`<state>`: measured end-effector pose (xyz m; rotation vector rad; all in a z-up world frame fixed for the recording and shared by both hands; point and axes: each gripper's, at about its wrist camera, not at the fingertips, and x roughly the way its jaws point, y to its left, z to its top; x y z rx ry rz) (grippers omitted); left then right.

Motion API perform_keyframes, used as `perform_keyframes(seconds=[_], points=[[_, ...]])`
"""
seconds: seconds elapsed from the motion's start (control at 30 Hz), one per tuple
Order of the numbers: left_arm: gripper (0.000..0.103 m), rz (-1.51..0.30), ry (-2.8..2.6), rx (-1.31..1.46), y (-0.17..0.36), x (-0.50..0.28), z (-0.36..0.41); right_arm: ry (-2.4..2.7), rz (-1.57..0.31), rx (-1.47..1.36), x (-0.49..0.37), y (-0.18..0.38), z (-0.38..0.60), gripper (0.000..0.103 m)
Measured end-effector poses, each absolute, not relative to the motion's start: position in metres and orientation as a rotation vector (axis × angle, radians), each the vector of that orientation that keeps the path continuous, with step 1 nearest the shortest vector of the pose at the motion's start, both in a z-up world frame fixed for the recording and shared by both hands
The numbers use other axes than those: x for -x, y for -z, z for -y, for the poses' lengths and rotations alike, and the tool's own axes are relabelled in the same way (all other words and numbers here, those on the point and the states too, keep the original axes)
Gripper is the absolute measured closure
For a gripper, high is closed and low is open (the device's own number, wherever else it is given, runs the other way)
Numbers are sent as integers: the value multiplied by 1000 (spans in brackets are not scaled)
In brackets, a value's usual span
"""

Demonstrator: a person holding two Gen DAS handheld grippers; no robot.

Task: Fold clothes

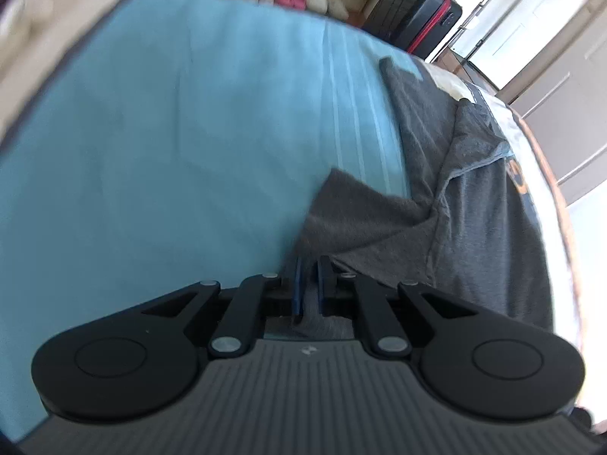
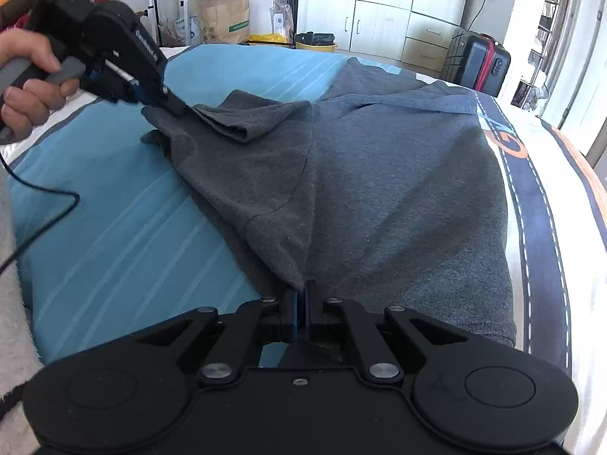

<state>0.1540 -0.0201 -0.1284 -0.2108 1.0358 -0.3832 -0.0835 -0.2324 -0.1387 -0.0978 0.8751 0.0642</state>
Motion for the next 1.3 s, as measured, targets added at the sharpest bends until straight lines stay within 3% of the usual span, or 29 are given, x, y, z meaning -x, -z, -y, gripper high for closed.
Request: perform_keyframes(seconds=[0.03,0.1,0.2,0.3,0.57,1.0,1.1,1.3], points=[[80,-1017,408,213,126,-154,22,-67,-878,88,84,138,233,95],[73,-979,467,232,120,-154,24,-82,-871,2,84,132,239,89],[67,-915,570,209,110,-148,33,-126,-817,-270,85,117,262,60],[54,-907,662,132,108,-144,52,-166,-748,-368,86,109,272,59],[53,-961,630,-62,140,-151,102,-164,-729,-409,81,126,274,58],[59,-840,338,-89,127,-156,69,-223,-655,-370,60,118,257,56],[67,-807,252,-200,127,-153,71,-242,-699,-351,37,127,244,56],[67,-959,355,146,126,-159,33,-302,-762,-440,-25,142,234,56]])
